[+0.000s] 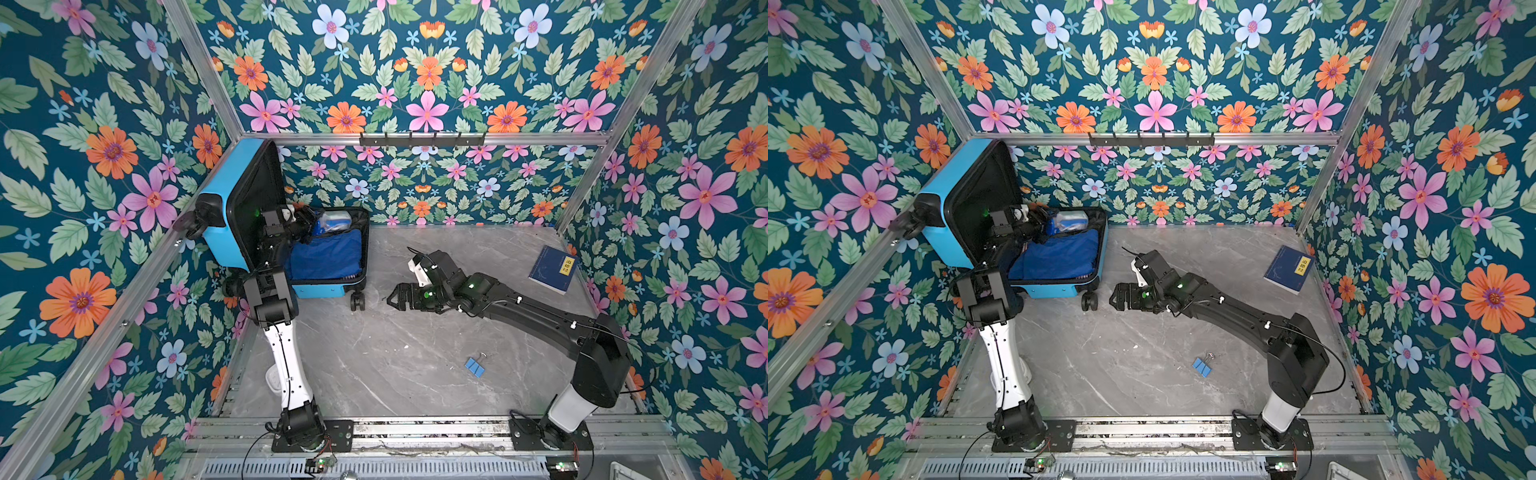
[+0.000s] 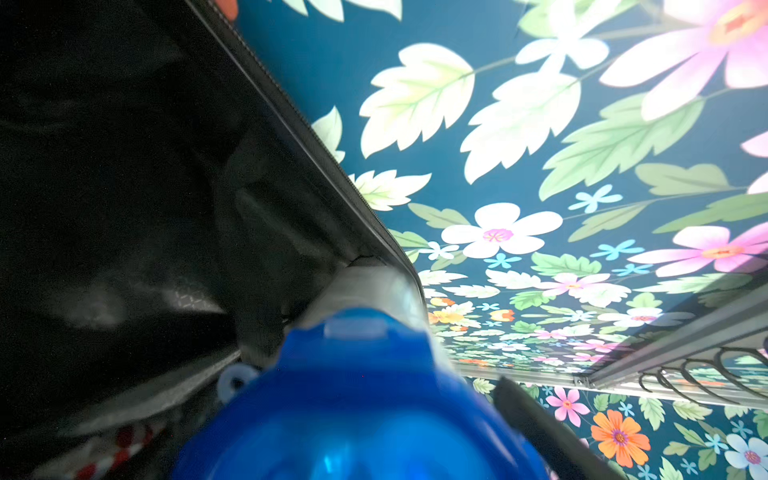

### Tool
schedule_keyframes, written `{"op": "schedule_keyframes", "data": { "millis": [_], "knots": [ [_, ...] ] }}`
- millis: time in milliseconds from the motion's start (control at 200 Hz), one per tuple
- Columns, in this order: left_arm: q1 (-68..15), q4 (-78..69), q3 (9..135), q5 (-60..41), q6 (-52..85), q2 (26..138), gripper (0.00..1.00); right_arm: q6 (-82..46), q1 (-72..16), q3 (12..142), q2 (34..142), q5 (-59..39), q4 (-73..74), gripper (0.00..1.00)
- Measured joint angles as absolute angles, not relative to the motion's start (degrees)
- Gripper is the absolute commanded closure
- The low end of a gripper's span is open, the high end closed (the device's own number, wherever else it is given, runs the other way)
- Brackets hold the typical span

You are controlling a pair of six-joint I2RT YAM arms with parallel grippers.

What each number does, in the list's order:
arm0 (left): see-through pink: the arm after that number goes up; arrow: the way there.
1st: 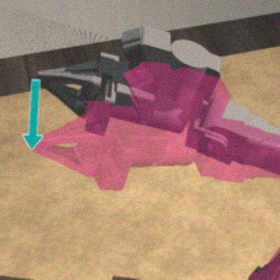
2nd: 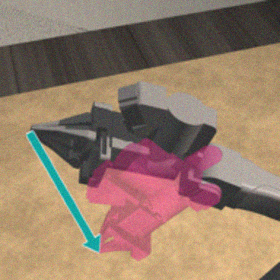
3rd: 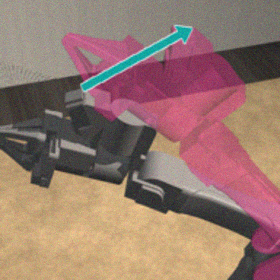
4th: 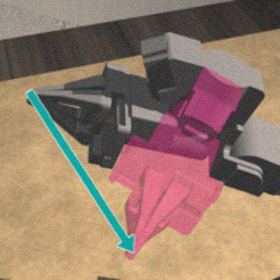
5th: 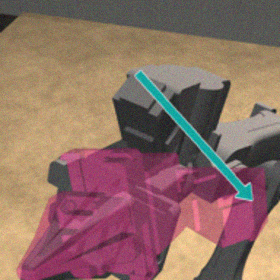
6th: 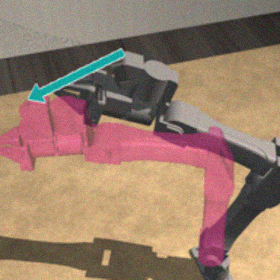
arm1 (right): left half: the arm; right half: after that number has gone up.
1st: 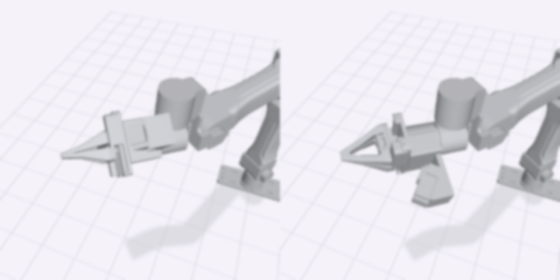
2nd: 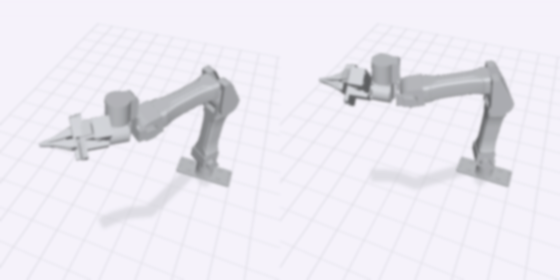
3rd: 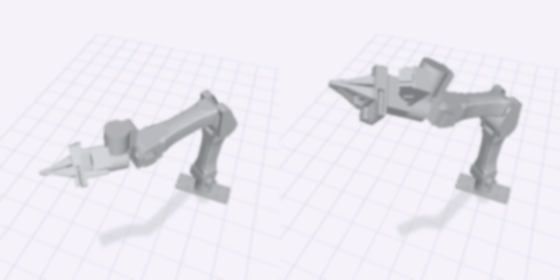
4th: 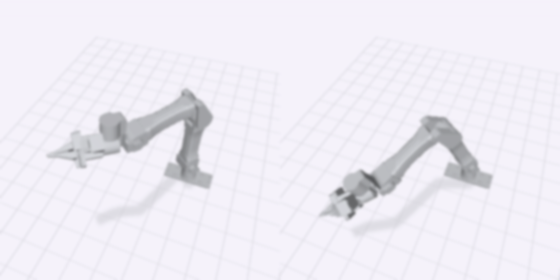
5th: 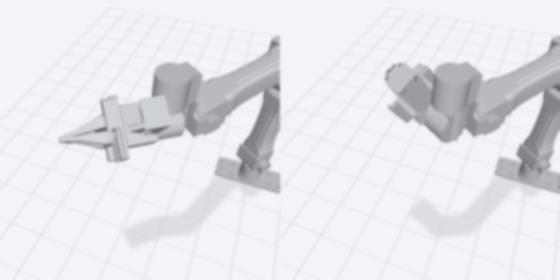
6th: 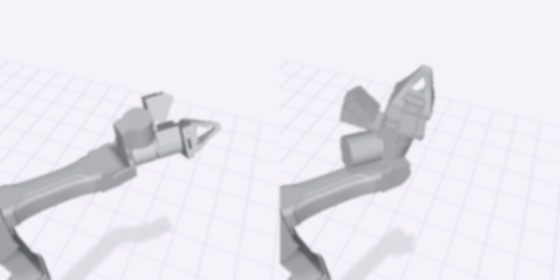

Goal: Pack the luggage
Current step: 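Lift the container into the suitcase with the left gripper while the right withdraws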

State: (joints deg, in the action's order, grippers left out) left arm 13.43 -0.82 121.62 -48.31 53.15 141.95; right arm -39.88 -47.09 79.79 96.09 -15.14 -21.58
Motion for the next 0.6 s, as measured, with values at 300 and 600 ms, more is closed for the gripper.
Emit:
{"op": "schedule_keyframes", "data": {
  "millis": [300,600],
  "knots": [
    [13.3,-3.0,116.4,-44.4,53.8,137.1,0.00,-39.9,-47.1,77.8,95.5,-14.7,-21.3,0.03],
    [13.4,-5.0,111.9,-37.0,54.1,131.0,0.00,-40.1,-47.2,76.4,92.8,-14.7,-20.4,0.03]
  ]
}}
